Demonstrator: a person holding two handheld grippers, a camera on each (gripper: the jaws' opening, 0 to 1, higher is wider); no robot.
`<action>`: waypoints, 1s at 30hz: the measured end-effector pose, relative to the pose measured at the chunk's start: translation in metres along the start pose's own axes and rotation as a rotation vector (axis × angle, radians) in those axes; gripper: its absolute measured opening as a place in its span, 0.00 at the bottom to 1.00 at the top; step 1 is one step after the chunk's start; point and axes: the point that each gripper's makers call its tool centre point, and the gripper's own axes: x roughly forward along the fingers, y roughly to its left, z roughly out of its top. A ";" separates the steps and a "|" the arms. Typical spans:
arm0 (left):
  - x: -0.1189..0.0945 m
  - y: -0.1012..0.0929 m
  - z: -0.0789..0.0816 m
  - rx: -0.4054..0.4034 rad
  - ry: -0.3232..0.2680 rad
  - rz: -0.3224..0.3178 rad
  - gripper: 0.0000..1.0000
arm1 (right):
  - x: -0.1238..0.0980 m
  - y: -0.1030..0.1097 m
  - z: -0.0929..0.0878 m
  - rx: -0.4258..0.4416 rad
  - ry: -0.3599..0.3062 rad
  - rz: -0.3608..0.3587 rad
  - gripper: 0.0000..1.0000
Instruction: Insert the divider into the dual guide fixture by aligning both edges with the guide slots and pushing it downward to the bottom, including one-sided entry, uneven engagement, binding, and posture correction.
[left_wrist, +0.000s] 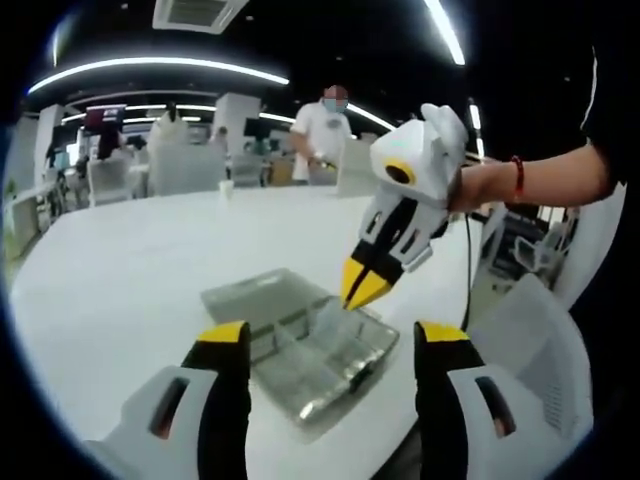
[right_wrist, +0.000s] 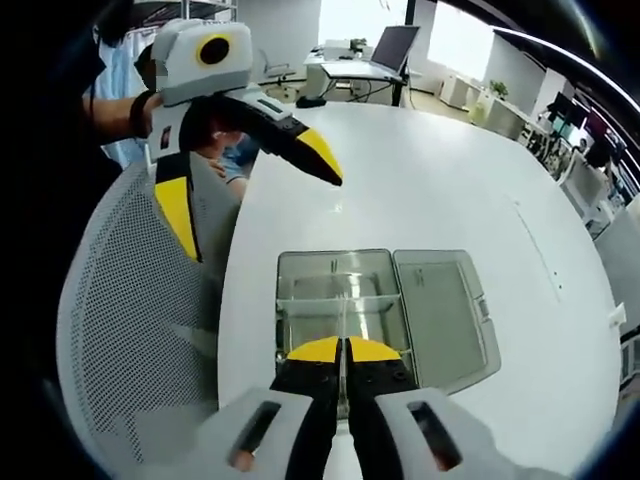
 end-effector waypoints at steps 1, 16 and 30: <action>0.000 0.000 -0.001 -0.001 0.001 0.000 0.65 | 0.000 0.000 0.000 -0.012 0.004 -0.001 0.00; -0.001 0.000 0.000 -0.005 0.001 0.006 0.65 | 0.005 0.001 0.003 -0.090 0.020 0.023 0.00; -0.001 0.002 -0.002 -0.002 0.009 0.009 0.65 | 0.012 0.000 0.003 -0.106 0.056 0.043 0.00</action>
